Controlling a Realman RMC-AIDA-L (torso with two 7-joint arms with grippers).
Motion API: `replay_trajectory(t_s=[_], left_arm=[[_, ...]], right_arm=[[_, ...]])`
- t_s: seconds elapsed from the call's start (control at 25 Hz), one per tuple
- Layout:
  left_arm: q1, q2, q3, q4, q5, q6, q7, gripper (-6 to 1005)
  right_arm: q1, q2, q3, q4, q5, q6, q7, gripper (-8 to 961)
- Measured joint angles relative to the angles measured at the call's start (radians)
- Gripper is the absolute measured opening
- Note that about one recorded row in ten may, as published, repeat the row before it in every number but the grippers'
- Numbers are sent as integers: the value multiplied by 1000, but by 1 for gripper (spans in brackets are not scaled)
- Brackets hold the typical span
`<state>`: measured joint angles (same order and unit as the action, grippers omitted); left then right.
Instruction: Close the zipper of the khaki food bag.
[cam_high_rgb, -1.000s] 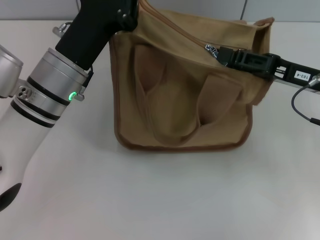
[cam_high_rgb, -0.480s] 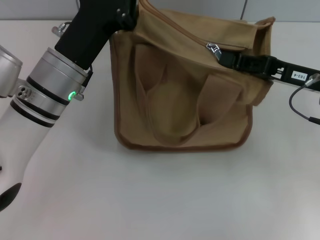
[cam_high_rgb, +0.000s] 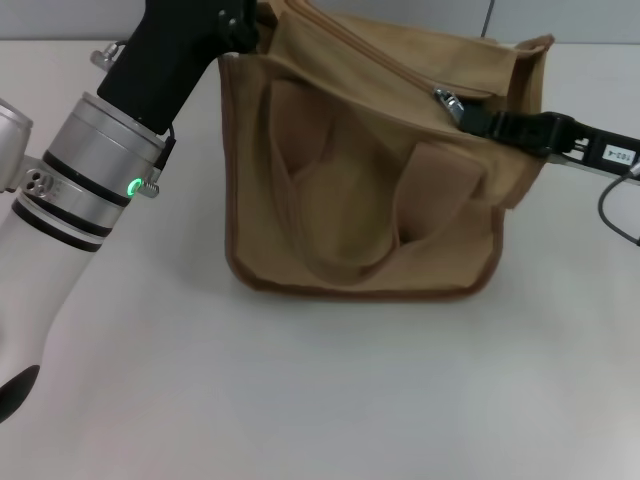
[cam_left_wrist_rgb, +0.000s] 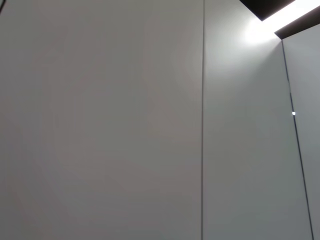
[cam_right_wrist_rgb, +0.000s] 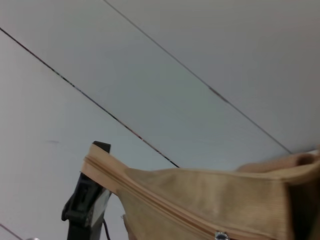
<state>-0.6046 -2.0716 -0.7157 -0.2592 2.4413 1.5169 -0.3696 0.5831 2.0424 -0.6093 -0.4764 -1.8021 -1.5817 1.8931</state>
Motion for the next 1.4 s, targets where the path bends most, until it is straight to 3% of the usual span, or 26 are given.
replay_trajectory(t_s=[0.48,0.88,1.2,1.4], left_arm=[[3,2,-7,10,-4,0,0,175],[12,1,-18,12,-8,-7,0,181],[31,-1,-18,12,-5,-42,33,185],[51,1,-31,7,-7,-104,54,187]], right_arm=[[-68,-22,25,1,7,8,-2,0],[-168,-7,296,10,10,-72,-172,1],[-195,6,341,42,12,-108,-275,175],[-190,7,338,51,12,-111,-282,346]])
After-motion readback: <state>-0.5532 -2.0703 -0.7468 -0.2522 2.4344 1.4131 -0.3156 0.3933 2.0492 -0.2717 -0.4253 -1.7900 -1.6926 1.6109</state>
